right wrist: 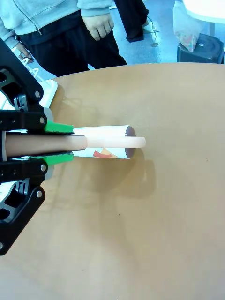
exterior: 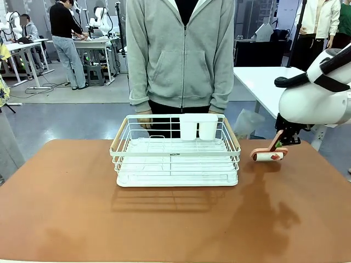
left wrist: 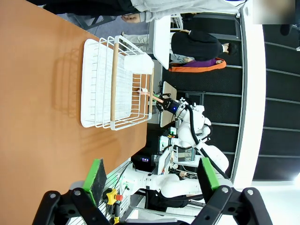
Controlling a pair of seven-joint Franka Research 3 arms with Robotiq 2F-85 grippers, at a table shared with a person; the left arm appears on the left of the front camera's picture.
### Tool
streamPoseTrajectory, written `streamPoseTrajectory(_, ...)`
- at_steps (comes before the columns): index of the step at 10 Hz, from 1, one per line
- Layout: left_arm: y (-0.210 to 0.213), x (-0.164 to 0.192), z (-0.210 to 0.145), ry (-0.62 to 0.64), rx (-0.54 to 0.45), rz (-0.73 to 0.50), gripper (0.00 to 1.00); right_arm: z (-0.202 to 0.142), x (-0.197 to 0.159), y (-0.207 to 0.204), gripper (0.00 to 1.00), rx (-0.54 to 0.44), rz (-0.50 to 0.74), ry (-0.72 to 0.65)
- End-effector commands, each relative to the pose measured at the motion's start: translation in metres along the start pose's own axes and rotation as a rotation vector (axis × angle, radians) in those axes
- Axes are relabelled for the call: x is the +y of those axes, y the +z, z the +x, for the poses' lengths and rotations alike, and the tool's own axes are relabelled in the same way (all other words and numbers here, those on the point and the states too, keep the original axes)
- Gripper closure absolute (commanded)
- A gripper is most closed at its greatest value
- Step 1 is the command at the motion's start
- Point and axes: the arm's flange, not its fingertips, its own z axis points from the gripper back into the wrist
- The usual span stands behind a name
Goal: Clean the table.
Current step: Place the Lint Roller down when the Dish drying rack is positioned in the middle of the table.
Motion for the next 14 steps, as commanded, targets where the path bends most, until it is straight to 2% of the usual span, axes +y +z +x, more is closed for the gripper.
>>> streamPoseTrajectory(1,0.003,0.000,-0.002,-0.011,0.008,0.003,0.00,-0.006,0.006,-0.005,0.79,-0.027,0.008,-0.046)
streamPoseTrajectory(4,0.003,0.000,-0.002,-0.011,0.008,0.003,0.00,-0.006,0.002,-0.010,0.79,-0.017,-0.019,-0.057)
streamPoseTrajectory(5,0.003,0.000,-0.002,-0.011,0.008,0.003,0.00,-0.006,0.001,-0.010,0.70,-0.022,-0.022,-0.066)
streamPoseTrajectory(8,0.003,0.000,-0.002,-0.011,0.008,0.003,0.00,-0.010,-0.015,0.006,0.14,-0.020,-0.068,-0.077)
streamPoseTrajectory(9,0.003,0.000,-0.002,-0.011,0.008,0.003,0.00,-0.011,-0.023,0.016,0.00,-0.031,-0.091,-0.075)
streamPoseTrajectory(14,0.003,0.000,-0.002,-0.011,0.008,0.003,0.00,-0.008,-0.054,0.037,0.00,-0.015,-0.181,-0.052)
